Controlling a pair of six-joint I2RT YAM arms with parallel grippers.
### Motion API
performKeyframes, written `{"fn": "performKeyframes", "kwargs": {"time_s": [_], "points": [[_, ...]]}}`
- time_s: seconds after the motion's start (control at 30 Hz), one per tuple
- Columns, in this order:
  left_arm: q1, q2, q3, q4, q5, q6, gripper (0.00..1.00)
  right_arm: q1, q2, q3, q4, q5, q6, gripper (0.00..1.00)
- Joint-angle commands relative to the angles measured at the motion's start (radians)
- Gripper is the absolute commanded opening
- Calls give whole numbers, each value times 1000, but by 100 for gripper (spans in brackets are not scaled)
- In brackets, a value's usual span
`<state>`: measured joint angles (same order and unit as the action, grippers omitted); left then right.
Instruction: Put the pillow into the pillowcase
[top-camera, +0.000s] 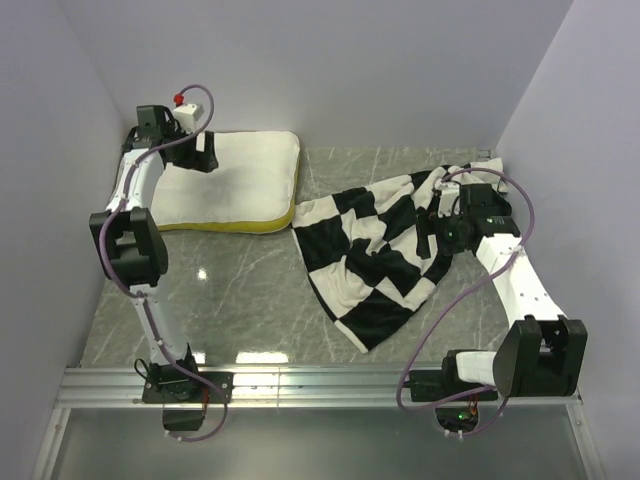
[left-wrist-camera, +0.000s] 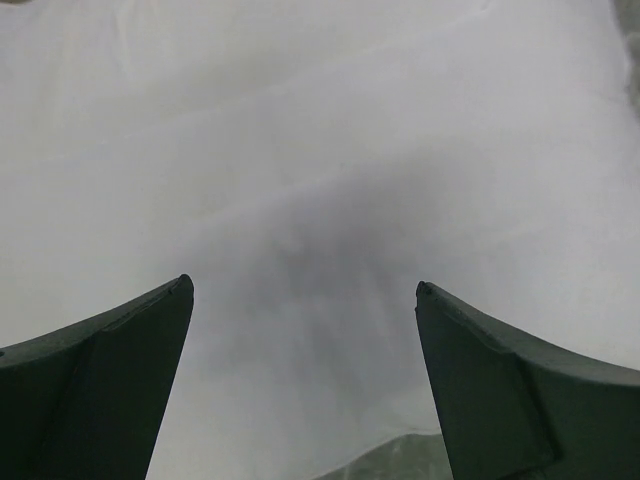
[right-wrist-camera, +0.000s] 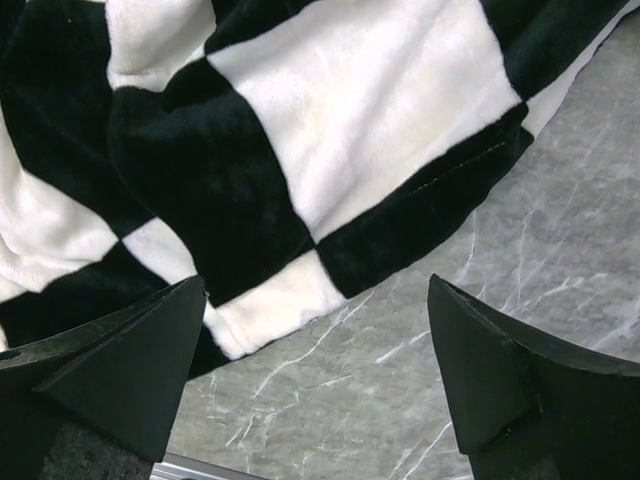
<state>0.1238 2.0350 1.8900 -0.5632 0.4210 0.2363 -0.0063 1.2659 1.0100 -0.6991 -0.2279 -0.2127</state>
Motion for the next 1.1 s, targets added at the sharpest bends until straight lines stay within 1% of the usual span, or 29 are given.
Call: {"fn": "performKeyframes", "kwargs": {"time_s": [0.0,0.07,0.23,0.27,0.33,0.37,0.43,0.47,0.5,0.57,0.6,0.77,0.9,0.93,1.0,1.07], "points": [[-3,91,96,19,21,63,99,2,24,29,23,10,10,99],[-3,166,125,16,10,101,99,2,35,35,20,15,9,98],[0,292,153,39,-16,147,99,2,52,45,13,30,3,98],[-1,344,191,30,-18,149,99,0,55,48,12,35,3,99],[-1,396,236,-24,-22,155,99,2,61,59,6,41,-2,99],[-1,440,280,-52,-21,161,98,2,62,65,3,44,-1,99],[-1,467,302,-90,-39,164,88,2,63,71,1,42,-1,98],[0,473,299,-104,-39,172,78,2,63,76,0,38,-1,98],[0,473,294,-116,-37,184,52,0,63,78,-3,36,-1,99],[0,452,268,-138,-47,199,30,2,64,85,-7,25,-1,98],[0,439,262,-153,-48,208,1,2,64,85,-10,18,-2,98],[14,266,222,-179,-34,179,0,2,61,101,-17,-19,-5,96],[16,134,239,-306,-59,155,0,2,52,114,-31,-39,-13,95],[16,75,209,-320,-73,141,0,2,49,119,-31,-42,-13,95],[16,9,160,-354,-100,114,0,2,46,122,-31,-51,-13,94],[19,-97,52,-362,-111,81,0,2,49,130,-33,-59,-10,93]]}}
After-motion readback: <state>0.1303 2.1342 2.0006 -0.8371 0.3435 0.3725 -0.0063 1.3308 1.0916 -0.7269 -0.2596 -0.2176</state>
